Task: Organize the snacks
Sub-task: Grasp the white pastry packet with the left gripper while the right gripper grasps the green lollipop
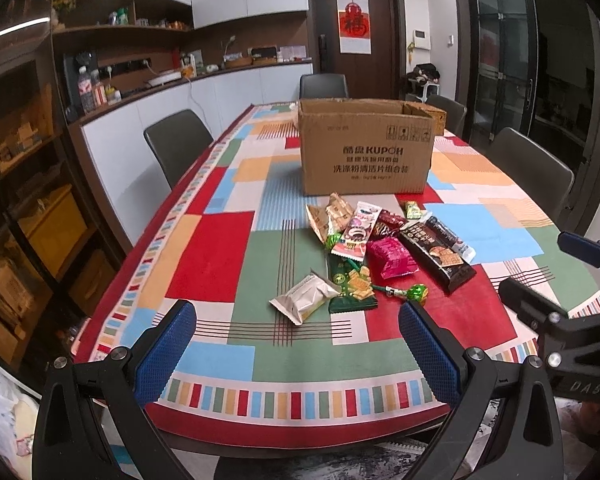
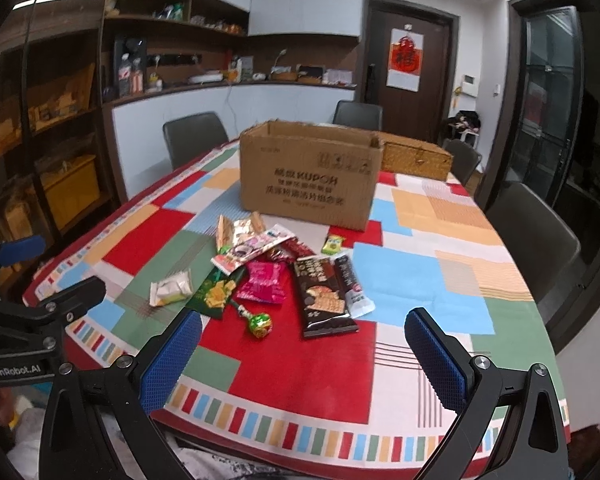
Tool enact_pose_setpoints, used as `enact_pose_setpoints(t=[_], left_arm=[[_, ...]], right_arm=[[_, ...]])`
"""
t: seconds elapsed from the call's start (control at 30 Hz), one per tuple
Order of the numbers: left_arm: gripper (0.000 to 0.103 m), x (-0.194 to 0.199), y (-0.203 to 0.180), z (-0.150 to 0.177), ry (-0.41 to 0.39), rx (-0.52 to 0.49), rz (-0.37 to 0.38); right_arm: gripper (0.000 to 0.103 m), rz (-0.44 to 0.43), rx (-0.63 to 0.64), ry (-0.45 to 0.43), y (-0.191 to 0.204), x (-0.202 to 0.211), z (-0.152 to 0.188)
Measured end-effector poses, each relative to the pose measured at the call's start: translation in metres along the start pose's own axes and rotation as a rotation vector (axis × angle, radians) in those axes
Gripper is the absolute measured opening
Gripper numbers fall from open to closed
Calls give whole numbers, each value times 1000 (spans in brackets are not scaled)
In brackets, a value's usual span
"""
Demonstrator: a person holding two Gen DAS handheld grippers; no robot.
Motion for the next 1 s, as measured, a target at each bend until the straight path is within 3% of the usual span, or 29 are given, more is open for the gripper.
enact_pose_setpoints(t=[0.17, 0.3, 0.67, 1.0], left_arm=[[102, -17, 5, -1, 17, -9, 9], [94, -33, 3, -1, 34, -46, 35], [71, -89, -6, 5, 153, -150, 103], [58, -127, -13, 22, 241, -291, 103]], right_arm=[[102, -29, 37, 58, 11, -22, 1], [102, -51, 29, 102, 15, -42, 0], [80, -115, 47, 282, 26, -101, 11], [64, -156, 63, 405, 32, -135, 26]])
Point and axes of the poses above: each gripper's, at about its wrist camera, not at the fingertips, and x roughly against the way its jaws point, y to its left, z to its underside, the point moved 6 cm from there along -x, roughly the way its jaws point, and after that the axes turned 1 degree about -y, right-handed, at the moved point
